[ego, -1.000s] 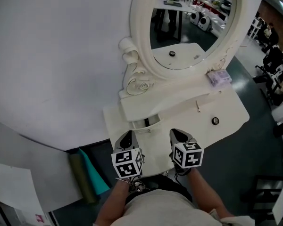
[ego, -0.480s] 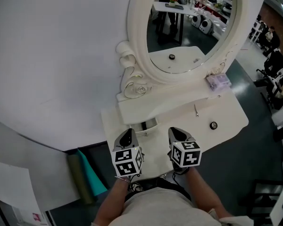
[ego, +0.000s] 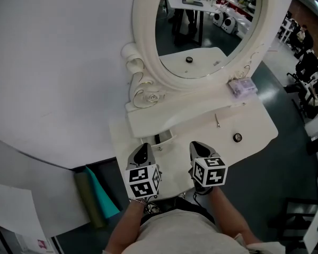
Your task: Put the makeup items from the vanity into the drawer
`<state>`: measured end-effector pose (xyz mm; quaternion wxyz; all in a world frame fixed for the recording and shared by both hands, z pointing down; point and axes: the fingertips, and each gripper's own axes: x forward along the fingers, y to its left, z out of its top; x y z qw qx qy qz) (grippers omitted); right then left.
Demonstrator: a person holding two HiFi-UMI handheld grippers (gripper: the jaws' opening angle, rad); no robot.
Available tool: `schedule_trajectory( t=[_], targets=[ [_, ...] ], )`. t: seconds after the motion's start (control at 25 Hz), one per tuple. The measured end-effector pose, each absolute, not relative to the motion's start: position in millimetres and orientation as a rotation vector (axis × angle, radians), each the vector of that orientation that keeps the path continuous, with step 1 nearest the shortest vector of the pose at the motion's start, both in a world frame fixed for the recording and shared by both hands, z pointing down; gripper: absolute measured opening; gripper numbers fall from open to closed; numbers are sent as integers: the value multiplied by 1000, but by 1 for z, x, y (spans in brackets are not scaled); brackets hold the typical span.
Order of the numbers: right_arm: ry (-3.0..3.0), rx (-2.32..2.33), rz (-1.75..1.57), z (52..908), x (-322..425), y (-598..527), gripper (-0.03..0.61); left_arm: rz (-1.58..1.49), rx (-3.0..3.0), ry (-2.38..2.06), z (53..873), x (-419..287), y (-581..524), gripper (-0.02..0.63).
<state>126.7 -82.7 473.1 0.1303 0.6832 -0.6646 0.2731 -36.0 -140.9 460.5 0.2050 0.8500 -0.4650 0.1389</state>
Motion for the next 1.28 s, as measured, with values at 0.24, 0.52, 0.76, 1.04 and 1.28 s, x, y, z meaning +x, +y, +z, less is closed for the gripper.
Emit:
schedule_trajectory(
  t=[0.24,0.52,0.76,1.04,1.28],
  targets=[
    [-1900,2011,816,478,140,-76,21,397,2363,-1275,465,-27,-138,5],
    [-1828,2073,865,490,172,-64,21,420,2390,-1202,471,3,-133,5],
    [-1740,2139,914,503,221,-54,22,466,2430,-1102,480,50,-128,5],
    [-1687,2146,944,526,276,-57,25,536,2446,-997,504,108,-126,5],
    [-1690,2098,978,547,307,-73,25,581,2431,-959,521,151,-128,5]
  ],
)
